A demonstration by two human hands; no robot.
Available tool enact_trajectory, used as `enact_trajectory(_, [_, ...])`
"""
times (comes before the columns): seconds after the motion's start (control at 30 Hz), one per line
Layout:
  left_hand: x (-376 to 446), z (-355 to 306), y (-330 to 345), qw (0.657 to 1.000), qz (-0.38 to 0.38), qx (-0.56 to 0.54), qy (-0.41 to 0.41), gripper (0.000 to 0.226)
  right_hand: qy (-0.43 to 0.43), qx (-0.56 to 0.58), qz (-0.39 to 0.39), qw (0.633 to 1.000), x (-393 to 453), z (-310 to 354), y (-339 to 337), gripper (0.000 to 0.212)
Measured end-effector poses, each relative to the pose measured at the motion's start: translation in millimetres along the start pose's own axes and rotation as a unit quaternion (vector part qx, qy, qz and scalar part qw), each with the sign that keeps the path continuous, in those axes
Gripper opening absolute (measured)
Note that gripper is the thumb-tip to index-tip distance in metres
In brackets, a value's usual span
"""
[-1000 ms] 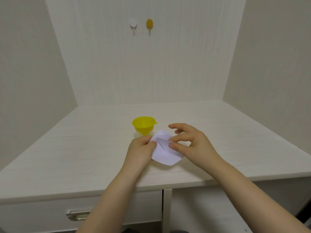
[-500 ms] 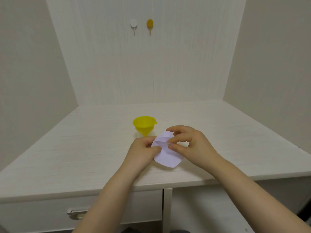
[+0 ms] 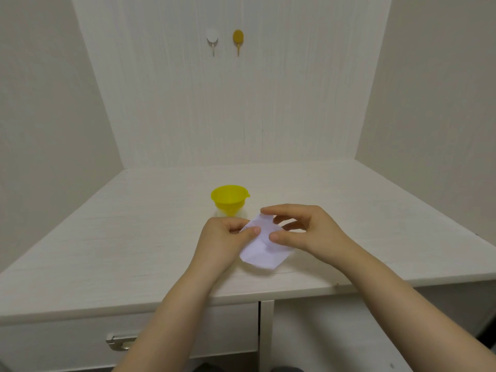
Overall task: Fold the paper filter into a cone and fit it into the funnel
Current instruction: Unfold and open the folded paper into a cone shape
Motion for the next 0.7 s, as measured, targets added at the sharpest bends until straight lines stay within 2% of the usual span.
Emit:
enact_trajectory(0.1, [-0.4, 2.2, 0.5, 1.000, 0.020, -0.015, -0.019, 0.022, 0.006, 0.052, 0.029, 0.998, -0.6, -0.6, -1.3, 0.028])
enact_trajectory(0.27, [-2.2, 4.9, 3.3, 0.998, 0.043, -0.017, -0.038, 0.018, 0.024, 0.018, 0.106, 0.994, 2.6, -2.8, 4.5, 0.024])
enact_trajectory(0.4, [-1.5, 4.9, 3.1, 0.998, 0.039, -0.010, -0.039, 0.018, 0.038, -0.004, 0.124, 0.992, 3.4, -4.9, 3.9, 0.022])
enact_trajectory(0.7, [-3.3, 6.6, 7.5, 0.998, 0.037, -0.030, -0.046, 0.021, 0.071, -0.138, 0.067, 0.986, 5.9, -6.0, 0.2, 0.024])
Point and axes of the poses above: each hand's wrist, its own x-axis towards the middle knuckle, its own y-axis out of the palm, z = x × y, the point moved 9 cm from there along x, towards the middle knuckle, and after that the axes turned 14 degrees about -x, right-handed, at the moved point
